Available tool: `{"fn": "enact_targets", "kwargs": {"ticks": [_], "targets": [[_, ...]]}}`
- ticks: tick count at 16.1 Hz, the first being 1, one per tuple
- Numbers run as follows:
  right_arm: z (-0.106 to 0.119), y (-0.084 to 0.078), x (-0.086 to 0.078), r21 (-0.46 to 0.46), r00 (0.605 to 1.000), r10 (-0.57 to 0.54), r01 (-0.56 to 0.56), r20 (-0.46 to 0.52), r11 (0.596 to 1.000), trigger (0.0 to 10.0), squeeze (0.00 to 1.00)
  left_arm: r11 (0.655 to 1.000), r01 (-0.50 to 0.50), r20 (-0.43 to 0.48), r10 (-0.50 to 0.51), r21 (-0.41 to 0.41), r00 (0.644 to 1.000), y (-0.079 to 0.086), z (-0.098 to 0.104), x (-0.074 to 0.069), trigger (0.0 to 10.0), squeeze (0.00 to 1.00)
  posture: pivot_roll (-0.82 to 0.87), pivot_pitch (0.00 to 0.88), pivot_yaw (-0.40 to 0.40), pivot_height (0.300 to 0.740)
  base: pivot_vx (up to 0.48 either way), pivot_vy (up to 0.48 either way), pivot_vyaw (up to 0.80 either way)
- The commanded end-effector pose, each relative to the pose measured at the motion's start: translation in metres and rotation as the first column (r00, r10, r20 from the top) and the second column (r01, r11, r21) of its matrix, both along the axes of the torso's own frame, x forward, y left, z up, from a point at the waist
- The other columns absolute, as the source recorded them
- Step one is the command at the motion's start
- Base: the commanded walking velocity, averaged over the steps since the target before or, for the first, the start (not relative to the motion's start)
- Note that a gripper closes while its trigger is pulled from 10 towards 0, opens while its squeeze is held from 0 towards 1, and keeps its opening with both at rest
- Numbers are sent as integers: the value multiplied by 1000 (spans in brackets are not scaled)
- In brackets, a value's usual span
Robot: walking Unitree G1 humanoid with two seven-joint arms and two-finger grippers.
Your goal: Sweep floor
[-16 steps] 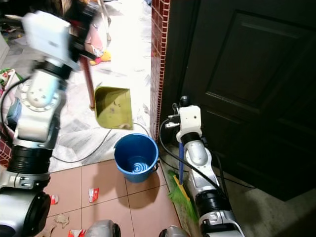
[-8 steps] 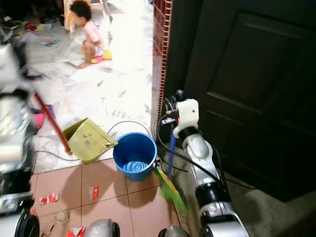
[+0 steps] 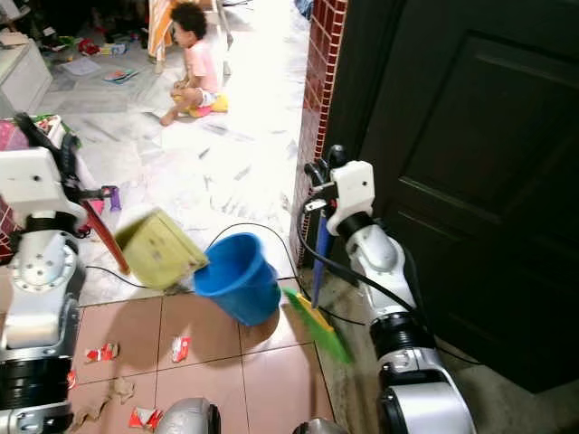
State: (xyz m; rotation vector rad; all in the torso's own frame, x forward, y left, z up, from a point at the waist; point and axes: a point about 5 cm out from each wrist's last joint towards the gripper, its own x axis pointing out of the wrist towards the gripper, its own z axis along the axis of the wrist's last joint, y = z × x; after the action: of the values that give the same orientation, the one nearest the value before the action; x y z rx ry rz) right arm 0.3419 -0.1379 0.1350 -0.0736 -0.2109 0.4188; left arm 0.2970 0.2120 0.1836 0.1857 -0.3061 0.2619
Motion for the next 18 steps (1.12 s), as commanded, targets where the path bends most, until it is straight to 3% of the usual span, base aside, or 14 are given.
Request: {"fn": "enact_targets", "kwargs": {"ticks": [1,6,7,9,12,15,18], "targets": [[3,-3,0,2,1000,2,-2,23,1000,10000,0,999,50,38,-50,7,998,-10,12,1,10000,0,93,0,-12,740,0,0,0],[-12,7,-10,-20,1000,30,-30,-1,999,10000,0,992,128,173,-123,-13,977,-32,55,15,10000,0,95,0,-9,740,0,0,0],[-15,10,-13,-16,1000,26,-27,-3,1000,10000,0,980,200,213,-198,12,957,-50,68,26,10000,0,87,0,-5,740,0,0,0],[-13,13,-12,-15,1000,28,-27,10,1000,10000,0,969,238,238,-245,57,940,-62,82,40,10000,0,78,0,15,740,0,0,0],[-14,10,-10,0,1000,-20,20,9,1000,10000,0,955,289,264,-297,69,918,-80,95,51,10000,0,73,0,34,740,0,0,0],[-18,10,-12,-6,999,-40,40,7,999,10000,0,931,355,256,-365,87,895,-101,95,62,10000,0,57,0,51,740,0,0,0],[-19,2,-10,-5,996,-91,91,4,996,10000,0,871,482,251,-491,101,834,-138,99,66,10000,0,42,0,71,740,0,0,0]]}}
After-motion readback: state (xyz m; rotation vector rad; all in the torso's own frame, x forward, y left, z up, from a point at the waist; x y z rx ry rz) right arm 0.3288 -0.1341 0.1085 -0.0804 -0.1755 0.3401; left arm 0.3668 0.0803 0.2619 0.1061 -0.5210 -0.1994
